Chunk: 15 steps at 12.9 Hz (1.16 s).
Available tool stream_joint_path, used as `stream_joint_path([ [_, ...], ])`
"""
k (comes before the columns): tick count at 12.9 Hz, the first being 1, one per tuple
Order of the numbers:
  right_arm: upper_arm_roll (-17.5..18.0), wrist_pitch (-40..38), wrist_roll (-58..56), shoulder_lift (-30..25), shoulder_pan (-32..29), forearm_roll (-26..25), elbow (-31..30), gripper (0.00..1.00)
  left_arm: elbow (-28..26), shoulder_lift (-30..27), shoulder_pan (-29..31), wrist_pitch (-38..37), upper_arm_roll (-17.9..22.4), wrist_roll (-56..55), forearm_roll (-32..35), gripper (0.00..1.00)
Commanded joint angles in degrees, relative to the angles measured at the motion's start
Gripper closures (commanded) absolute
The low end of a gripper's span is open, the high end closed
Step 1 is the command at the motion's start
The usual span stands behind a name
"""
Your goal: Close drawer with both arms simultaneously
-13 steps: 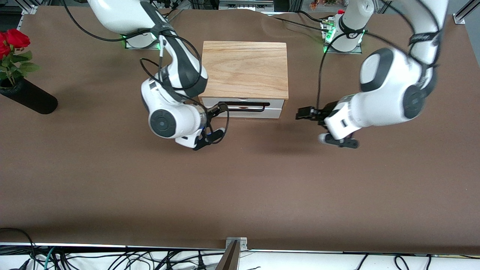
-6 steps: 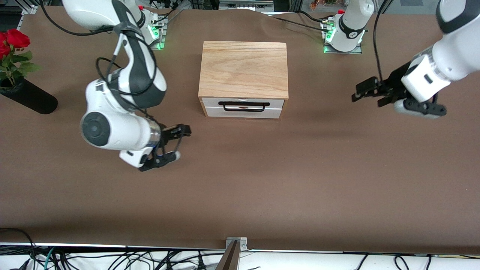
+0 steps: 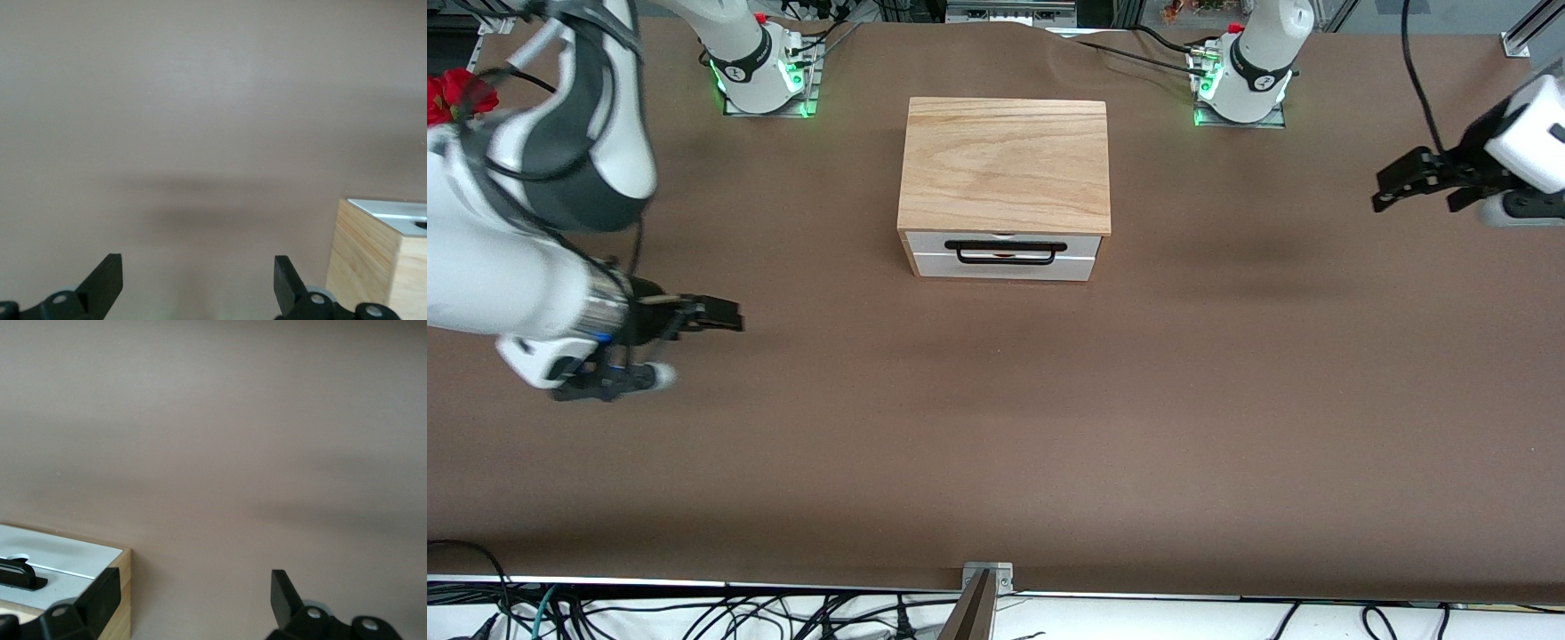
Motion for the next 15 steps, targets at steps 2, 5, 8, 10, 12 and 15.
stream_joint_path([
  [2,-0.61,-1.46,-0.29,-6.05,-0.51,-8.42,-0.38,0.00,0.26,-0.51,-0.50,-0.83,1.02,0.53,1.72,0.00],
  [5,8.66,-1.46,-0.29,-10.97,-7.15,-19.07,-1.08,0.00,0.34,-0.51,-0.51,-1.18,0.67,0.53,1.63,0.00],
  [8,25.54,-0.41,0.32,-18.17,-18.24,-27.09,-7.14,0.00,0.34,-0.42,-0.50,-1.18,0.85,0.61,1.63,0.00],
  [10,29.09,-0.41,0.32,-21.78,-22.29,-27.27,-11.70,0.00,0.34,-0.33,-0.50,-1.18,0.93,0.61,1.63,0.00],
  [12,33.21,-0.41,0.15,-24.60,-27.03,-27.01,-15.31,0.00,0.34,-0.33,-0.50,-1.18,0.93,0.61,1.63,0.00],
  [15,36.74,-1.02,0.76,-26.54,-28.64,-26.84,-17.96,0.00,0.34,-0.25,-0.42,-1.18,0.93,0.53,1.63,0.00],
])
